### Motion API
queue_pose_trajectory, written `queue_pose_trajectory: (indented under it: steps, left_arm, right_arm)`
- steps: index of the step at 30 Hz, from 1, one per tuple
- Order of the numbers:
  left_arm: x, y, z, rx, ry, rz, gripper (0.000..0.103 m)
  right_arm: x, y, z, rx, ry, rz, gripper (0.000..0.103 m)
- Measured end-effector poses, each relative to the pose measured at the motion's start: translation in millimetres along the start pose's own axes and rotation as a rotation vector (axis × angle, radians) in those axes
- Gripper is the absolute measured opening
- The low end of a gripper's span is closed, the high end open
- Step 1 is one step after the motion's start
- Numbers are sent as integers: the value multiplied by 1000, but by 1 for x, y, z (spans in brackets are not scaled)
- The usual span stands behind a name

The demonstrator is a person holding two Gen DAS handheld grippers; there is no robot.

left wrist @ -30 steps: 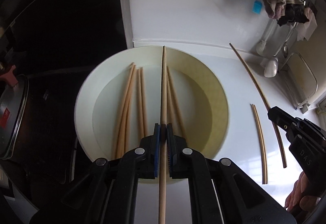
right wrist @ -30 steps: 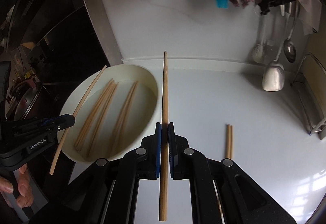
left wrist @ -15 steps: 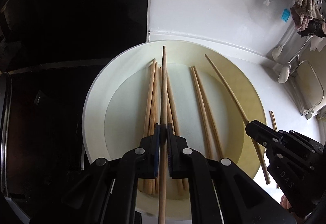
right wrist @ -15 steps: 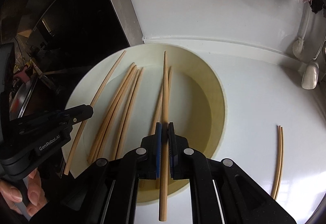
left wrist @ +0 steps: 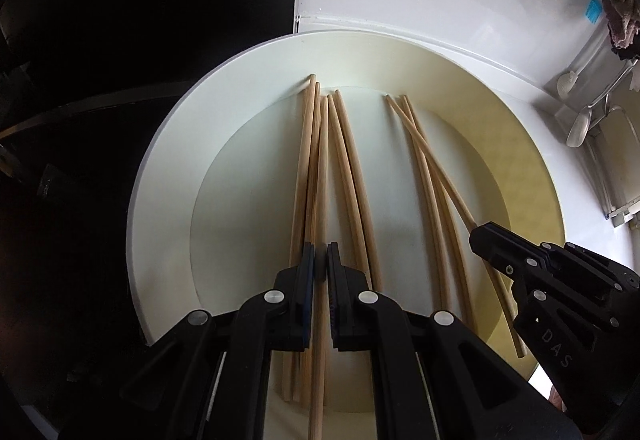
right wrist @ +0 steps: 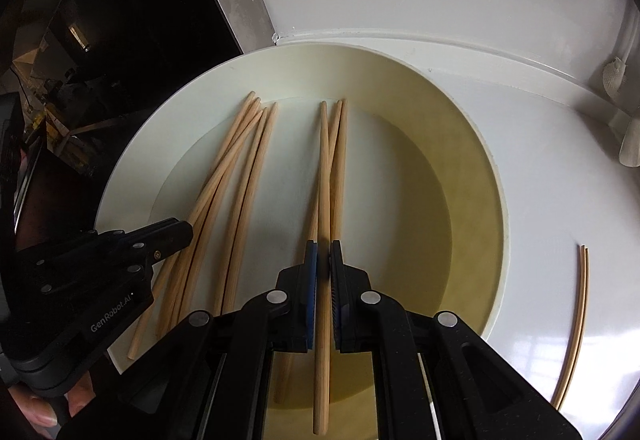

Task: Organize utensils
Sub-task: 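Lift both held chopsticks and carry them over the white basin, then open both tools to drop the chopsticks into the basin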

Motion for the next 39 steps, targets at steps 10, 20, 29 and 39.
queue_pose_trajectory:
  steps: [10,20,29,39]
  left_arm:
    - [-6,5,7,30,31,-1,28]
    - [-14,4,38,118,79,6,80]
    - [-16,-7,51,116,83,0,81]
    - [-15,-20,77,148,81,-4,84]
  right_arm:
    - [0,8,2,6,-9,3,12]
    - [2,1,25,39,-15,1,29]
    - [3,-11,37,44,-20,-3,37]
    - [0,-22,61,82,-26,-6,46]
Point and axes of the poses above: each gripper's, at about its wrist camera, not at the fingertips, and z roughly against the way its jaws point, x to its right, y to its top, the point moved 5 cm from there along -z, roughly the way its jaws point, and after that the axes turned 2 degrees about -z, right-handed, at the moved point
